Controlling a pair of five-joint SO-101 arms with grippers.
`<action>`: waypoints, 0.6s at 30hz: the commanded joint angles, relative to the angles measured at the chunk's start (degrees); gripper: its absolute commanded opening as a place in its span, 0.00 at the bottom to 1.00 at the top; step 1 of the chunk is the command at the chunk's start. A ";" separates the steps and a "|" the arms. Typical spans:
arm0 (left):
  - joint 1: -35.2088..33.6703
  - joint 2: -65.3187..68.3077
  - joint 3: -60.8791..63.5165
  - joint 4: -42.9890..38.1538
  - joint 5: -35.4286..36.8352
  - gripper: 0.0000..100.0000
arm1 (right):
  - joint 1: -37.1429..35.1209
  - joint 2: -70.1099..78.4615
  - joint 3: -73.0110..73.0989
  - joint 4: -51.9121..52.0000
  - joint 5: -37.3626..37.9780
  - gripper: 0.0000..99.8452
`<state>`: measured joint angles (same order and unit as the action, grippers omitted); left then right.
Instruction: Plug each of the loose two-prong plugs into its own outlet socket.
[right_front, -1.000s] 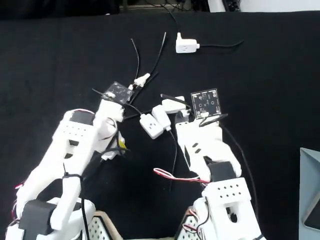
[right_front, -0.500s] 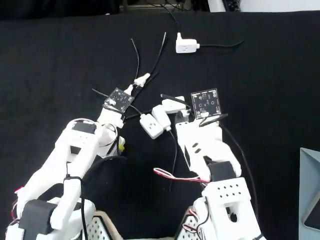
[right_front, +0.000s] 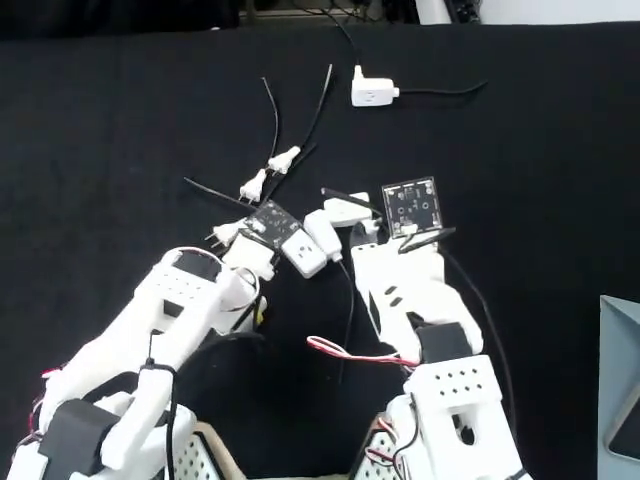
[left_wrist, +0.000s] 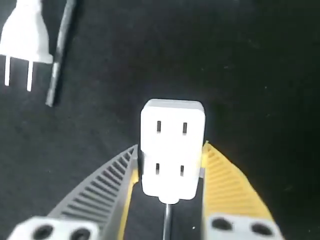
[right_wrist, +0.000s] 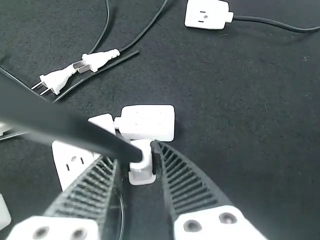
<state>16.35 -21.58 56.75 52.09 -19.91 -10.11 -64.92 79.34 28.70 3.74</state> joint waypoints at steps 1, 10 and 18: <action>-0.92 -0.97 -1.89 2.73 1.85 0.24 | 0.53 -0.48 -0.57 -1.14 0.62 0.01; -10.42 -5.54 -11.91 14.42 4.04 0.28 | 0.18 -0.66 -0.57 -1.05 0.62 0.01; -20.88 -25.23 -9.54 19.25 7.47 0.27 | -7.74 -0.48 -2.07 3.08 0.62 0.01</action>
<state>1.05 -37.23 45.49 70.99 -15.78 -13.45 -64.92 79.34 28.70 3.74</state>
